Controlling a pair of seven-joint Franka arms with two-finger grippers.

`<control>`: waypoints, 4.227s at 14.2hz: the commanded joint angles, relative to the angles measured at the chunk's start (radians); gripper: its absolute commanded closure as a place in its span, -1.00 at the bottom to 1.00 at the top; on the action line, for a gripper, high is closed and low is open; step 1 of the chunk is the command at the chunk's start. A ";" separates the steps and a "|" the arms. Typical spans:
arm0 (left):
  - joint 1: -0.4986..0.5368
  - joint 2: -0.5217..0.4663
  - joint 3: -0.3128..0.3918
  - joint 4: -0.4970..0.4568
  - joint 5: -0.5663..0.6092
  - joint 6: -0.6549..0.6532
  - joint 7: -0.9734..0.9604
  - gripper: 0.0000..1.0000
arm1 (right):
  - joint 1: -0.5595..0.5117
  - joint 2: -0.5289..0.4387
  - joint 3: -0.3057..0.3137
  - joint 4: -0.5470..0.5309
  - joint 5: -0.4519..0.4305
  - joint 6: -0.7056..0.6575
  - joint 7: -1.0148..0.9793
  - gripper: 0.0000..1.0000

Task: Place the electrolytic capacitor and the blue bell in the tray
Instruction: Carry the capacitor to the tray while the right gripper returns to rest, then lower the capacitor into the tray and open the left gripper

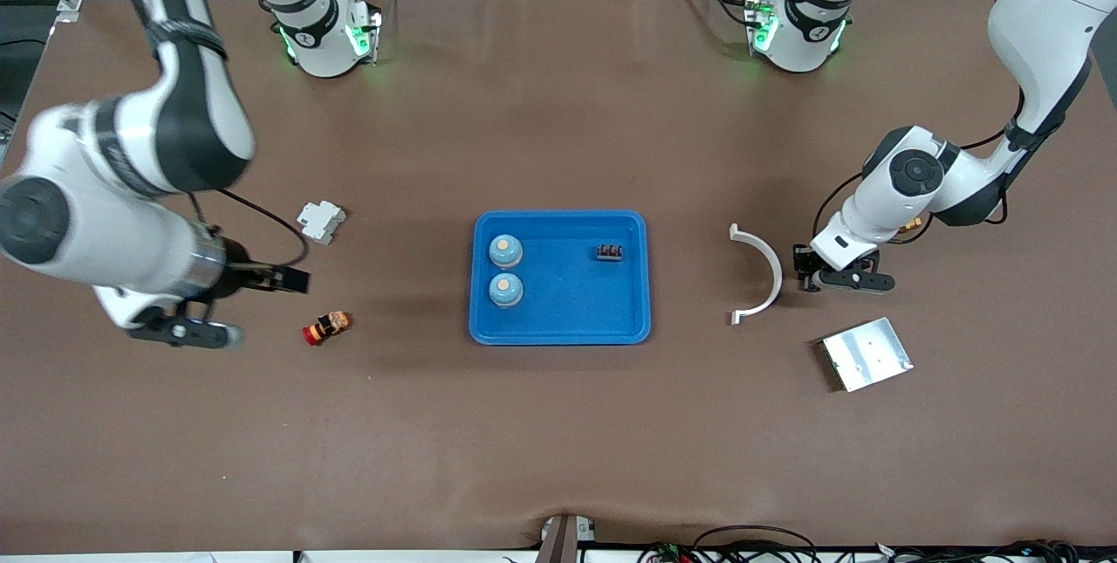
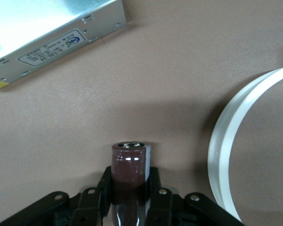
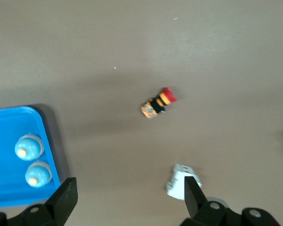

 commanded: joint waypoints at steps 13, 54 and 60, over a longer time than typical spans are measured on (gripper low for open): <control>-0.026 -0.083 -0.247 0.258 -0.384 -0.537 -0.506 1.00 | -0.167 -0.246 0.023 -0.055 -0.103 -0.179 -0.124 -1.00; -1.192 0.355 0.406 0.899 -0.382 -0.400 -1.834 1.00 | -0.192 -0.261 0.029 -0.058 -0.071 -0.172 -0.227 -1.00; -1.204 0.355 0.415 0.898 -0.380 -0.400 -1.837 1.00 | -0.195 -0.261 0.029 -0.058 -0.071 -0.175 -0.225 -1.00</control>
